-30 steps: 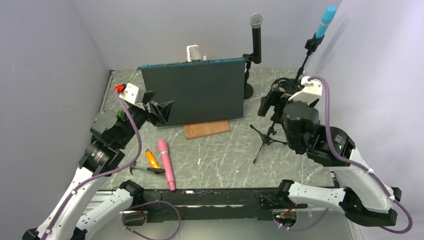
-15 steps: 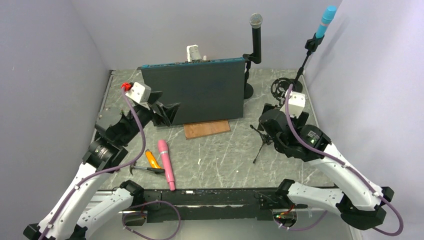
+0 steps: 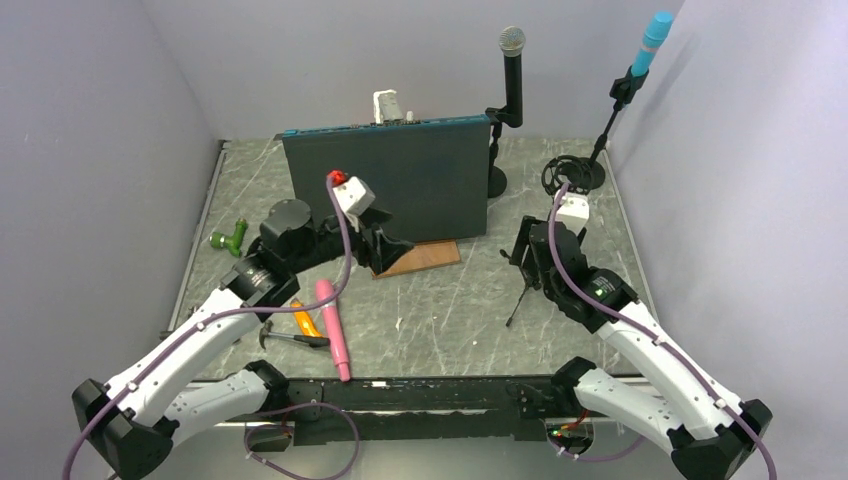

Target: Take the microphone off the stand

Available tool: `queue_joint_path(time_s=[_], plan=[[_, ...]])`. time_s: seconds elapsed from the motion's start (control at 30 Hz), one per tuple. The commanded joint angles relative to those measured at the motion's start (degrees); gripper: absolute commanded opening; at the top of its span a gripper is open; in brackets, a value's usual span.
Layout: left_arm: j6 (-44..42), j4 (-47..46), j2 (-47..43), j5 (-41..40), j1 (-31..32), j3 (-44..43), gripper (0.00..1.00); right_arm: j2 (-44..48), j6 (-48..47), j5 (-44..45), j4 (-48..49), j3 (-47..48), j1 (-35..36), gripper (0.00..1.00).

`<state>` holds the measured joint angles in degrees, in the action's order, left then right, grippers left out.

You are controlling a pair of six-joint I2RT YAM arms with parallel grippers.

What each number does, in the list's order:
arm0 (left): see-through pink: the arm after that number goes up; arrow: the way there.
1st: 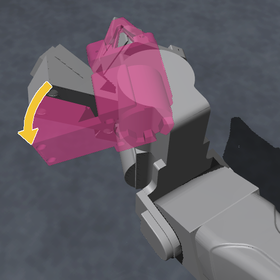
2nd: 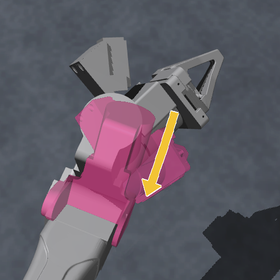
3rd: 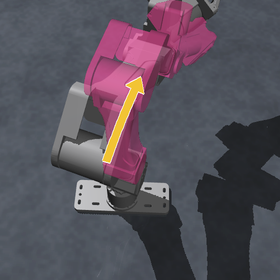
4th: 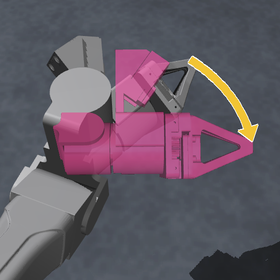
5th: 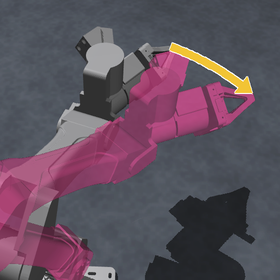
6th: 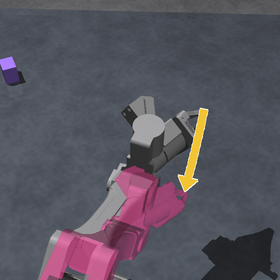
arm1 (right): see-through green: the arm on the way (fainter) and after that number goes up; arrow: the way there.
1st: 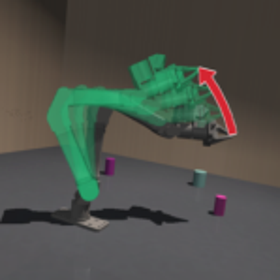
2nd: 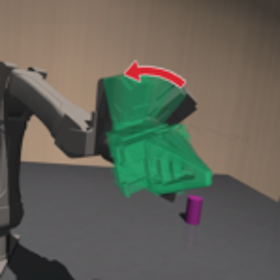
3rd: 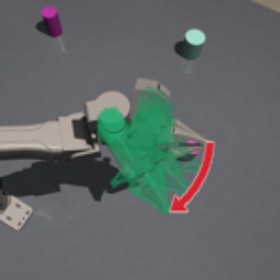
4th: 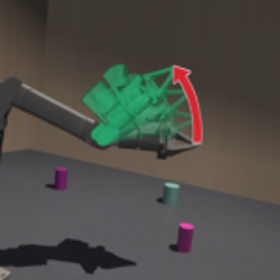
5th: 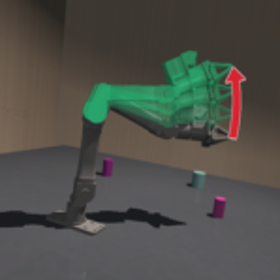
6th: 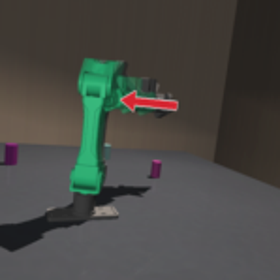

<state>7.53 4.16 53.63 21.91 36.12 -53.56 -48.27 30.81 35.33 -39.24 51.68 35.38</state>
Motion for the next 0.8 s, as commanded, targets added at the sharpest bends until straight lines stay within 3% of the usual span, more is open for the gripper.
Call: queue_joint_path(time_s=[0.0,0.27,0.6,0.77], plan=[[-2.7,-2.8,2.0,2.1,4.7,-0.4,0.81,0.4,-2.9,0.9,10.7,-3.4,-1.3,0.65],[-3.6,-2.2,3.7,-0.7,8.2,-0.5,0.76,0.6,-4.4,8.3,14.5,-6.2,-1.3,0.61],[-5.2,-1.6,1.4,-4.6,9.7,0.0,0.74,2.1,-8.5,10.4,20.9,-10.9,-1.3,0.54],[-5.6,-1.1,0.8,-5.3,10.3,-0.1,0.73,2.3,-12.9,8.5,28.2,-14.8,-1.3,0.39]])
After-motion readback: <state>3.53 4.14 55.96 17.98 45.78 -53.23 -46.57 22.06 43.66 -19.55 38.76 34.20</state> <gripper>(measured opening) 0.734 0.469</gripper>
